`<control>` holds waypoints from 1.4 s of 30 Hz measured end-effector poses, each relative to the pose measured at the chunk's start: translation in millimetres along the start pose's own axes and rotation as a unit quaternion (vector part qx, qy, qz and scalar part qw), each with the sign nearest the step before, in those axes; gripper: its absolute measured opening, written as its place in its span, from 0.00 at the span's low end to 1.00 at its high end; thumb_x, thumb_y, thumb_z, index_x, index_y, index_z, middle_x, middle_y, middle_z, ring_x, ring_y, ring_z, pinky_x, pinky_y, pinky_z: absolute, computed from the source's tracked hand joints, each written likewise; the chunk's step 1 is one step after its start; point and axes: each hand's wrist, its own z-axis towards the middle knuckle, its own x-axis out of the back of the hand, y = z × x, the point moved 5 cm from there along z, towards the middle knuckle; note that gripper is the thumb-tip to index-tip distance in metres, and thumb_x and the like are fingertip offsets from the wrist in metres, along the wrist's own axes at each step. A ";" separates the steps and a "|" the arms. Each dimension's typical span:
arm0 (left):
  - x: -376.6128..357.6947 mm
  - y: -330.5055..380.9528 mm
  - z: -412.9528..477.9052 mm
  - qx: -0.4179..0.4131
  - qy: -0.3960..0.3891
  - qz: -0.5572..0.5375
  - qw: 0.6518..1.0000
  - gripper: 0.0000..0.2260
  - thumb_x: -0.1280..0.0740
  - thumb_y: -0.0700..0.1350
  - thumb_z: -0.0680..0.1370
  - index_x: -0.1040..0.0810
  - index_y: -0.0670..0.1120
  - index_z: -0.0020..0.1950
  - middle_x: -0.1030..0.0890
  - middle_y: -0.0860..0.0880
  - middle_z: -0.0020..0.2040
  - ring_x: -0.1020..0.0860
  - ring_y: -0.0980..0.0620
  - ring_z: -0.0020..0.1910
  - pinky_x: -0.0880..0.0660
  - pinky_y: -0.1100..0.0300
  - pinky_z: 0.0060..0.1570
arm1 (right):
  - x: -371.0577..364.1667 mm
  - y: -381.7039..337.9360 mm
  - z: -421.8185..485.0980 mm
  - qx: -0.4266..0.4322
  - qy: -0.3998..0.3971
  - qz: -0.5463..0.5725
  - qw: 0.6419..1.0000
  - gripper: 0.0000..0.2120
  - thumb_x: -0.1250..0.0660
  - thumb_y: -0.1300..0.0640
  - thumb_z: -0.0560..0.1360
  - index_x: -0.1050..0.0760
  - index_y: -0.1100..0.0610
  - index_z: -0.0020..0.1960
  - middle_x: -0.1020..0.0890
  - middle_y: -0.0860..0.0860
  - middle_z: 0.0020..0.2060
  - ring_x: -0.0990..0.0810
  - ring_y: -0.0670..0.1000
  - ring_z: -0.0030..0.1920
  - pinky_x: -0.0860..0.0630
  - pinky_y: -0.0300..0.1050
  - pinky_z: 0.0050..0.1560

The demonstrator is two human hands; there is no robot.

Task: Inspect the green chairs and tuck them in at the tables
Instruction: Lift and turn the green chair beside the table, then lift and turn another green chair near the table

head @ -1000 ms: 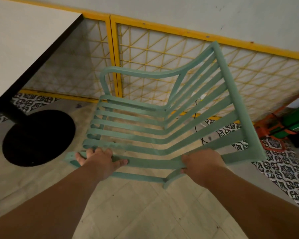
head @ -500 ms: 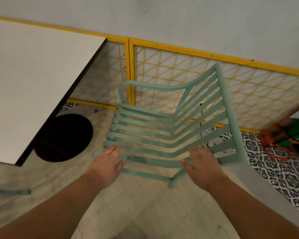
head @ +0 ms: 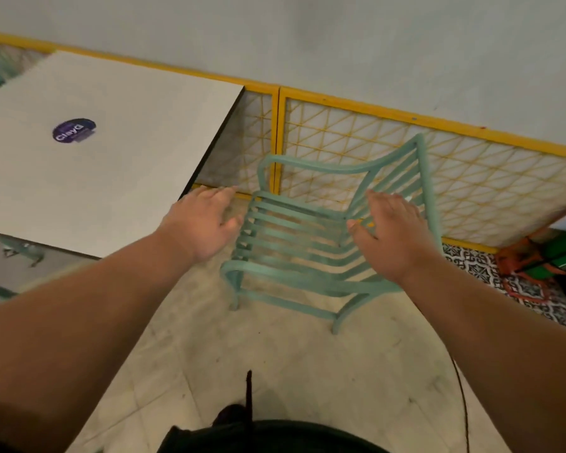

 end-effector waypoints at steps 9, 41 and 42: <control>5.1 -24.8 -65.3 0.050 -0.006 -0.007 0.999 0.29 0.42 0.57 0.83 0.43 0.51 0.83 0.35 0.49 0.80 0.38 0.45 0.78 0.38 0.49 0.73 | -24.6 -32.2 -28.9 0.028 -0.045 0.006 0.999 0.34 0.44 0.41 0.84 0.46 0.56 0.84 0.38 0.57 0.81 0.43 0.58 0.81 0.47 0.56 0.81; -54.9 -334.8 -618.9 0.412 0.014 -0.060 0.909 0.31 0.45 0.59 0.83 0.45 0.49 0.83 0.36 0.48 0.81 0.39 0.47 0.79 0.39 0.49 0.77 | -203.5 -478.3 -308.9 0.340 -0.203 0.008 0.918 0.31 0.42 0.42 0.84 0.41 0.54 0.83 0.34 0.55 0.79 0.39 0.56 0.79 0.43 0.52 0.78; -59.7 -342.6 -621.4 0.414 0.006 -0.066 0.908 0.31 0.45 0.59 0.83 0.45 0.50 0.83 0.37 0.49 0.81 0.40 0.47 0.79 0.39 0.48 0.77 | -207.4 -485.9 -312.9 0.346 -0.207 0.004 0.915 0.31 0.42 0.42 0.84 0.41 0.54 0.82 0.33 0.54 0.79 0.39 0.56 0.79 0.43 0.52 0.78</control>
